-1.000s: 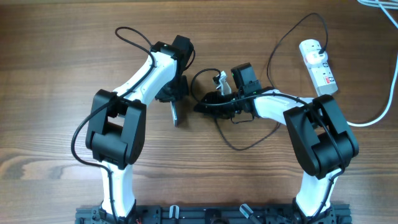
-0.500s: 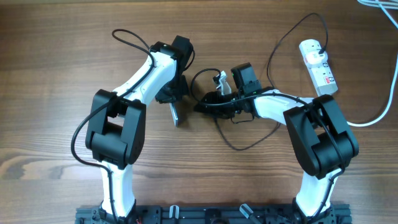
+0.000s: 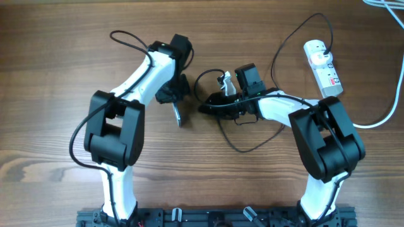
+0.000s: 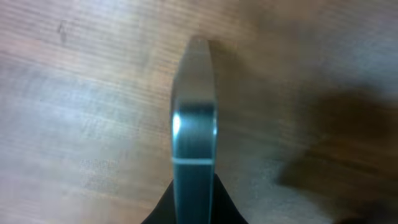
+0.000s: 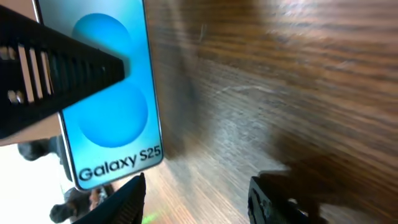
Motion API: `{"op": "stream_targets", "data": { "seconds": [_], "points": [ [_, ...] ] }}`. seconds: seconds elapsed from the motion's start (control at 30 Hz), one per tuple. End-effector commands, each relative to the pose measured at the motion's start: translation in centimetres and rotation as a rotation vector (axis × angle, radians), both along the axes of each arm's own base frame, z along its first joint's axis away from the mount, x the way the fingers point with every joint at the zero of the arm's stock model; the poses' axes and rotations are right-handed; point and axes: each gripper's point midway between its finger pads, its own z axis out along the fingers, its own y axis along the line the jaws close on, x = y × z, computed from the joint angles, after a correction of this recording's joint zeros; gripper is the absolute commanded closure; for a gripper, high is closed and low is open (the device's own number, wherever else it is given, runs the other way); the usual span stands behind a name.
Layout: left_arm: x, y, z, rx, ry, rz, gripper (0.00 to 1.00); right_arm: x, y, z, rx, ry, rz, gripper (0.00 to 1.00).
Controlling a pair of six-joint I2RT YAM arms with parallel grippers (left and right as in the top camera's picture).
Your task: Plug charger to phone and switch on socket
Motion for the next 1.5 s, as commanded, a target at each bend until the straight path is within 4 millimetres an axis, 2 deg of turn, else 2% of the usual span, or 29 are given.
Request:
{"op": "stream_targets", "data": {
  "seconds": [0.0,0.1,0.2,0.3,0.4,0.53,0.6,0.67,0.73,0.8,0.93,1.03,1.27,1.4,1.47],
  "points": [
    [1.4,-2.7,3.5,-0.365,-0.052,-0.103,0.96,2.3,0.0,5.2,-0.016,-0.159,-0.022,0.47],
    [2.3,-5.0,6.9,-0.661,-0.112,-0.179,0.96,2.5,-1.3,7.2,-0.107,-0.212,-0.033,0.46],
    [3.5,-5.7,10.2,-0.911,-0.188,-0.218,0.96,1.8,-4.7,7.6,-0.329,-0.222,-0.052,0.44],
    [4.7,-5.2,11.5,-0.988,-0.244,-0.217,0.96,0.4,-7.2,6.6,-0.48,-0.205,-0.021,0.41],
    [6.0,-5.0,13.3,-1.078,-0.333,-0.259,0.96,-2.1,-9.8,5.0,-0.62,-0.133,0.053,0.4],
    [6.3,-5.0,13.8,-1.101,-0.377,-0.31,0.96,-2.5,-11.4,4.5,-0.711,-0.118,0.045,0.37],
    [6.2,-4.6,13.0,-1.052,-0.356,-0.291,0.96,-2.1,-11.6,4.5,-0.721,-0.131,0.036,0.36],
    [5.8,-3.2,10.8,-0.918,-0.3,-0.23,0.96,-1.8,-11.4,4.6,-0.714,-0.139,0.023,0.36],
    [5.0,-0.5,7.7,-0.694,-0.211,-0.124,0.96,-1.4,-11.2,4.7,-0.704,-0.147,0.001,0.36],
    [3.1,2.7,5.2,-0.447,-0.113,-0.052,0.96,-1.1,-10.8,4.8,-0.684,-0.157,-0.004,0.35],
    [0.8,5.3,3.9,-0.209,-0.018,-0.02,0.96,-0.6,-10.6,5.0,-0.674,-0.172,-0.016,0.35],
    [0.4,5.2,3.6,-0.139,-0.005,-0.015,0.96,-0.3,-10.5,5.1,-0.668,-0.186,-0.021,0.35],
    [-0.3,2.4,1.3,-0.054,0.017,-0.119,0.96,-0.3,-10.4,5.1,-0.667,-0.188,-0.022,0.28],
    [-0.8,1.0,1.0,-0.01,0.017,-0.14,0.96,-0.2,-10.4,5.1,-0.668,-0.193,-0.015,0.27],
    [-0.8,1.0,0.8,0.018,0.012,-0.121,0.96,-0.2,-10.4,5.1,-0.668,-0.192,-0.015,0.27]
  ]
}}
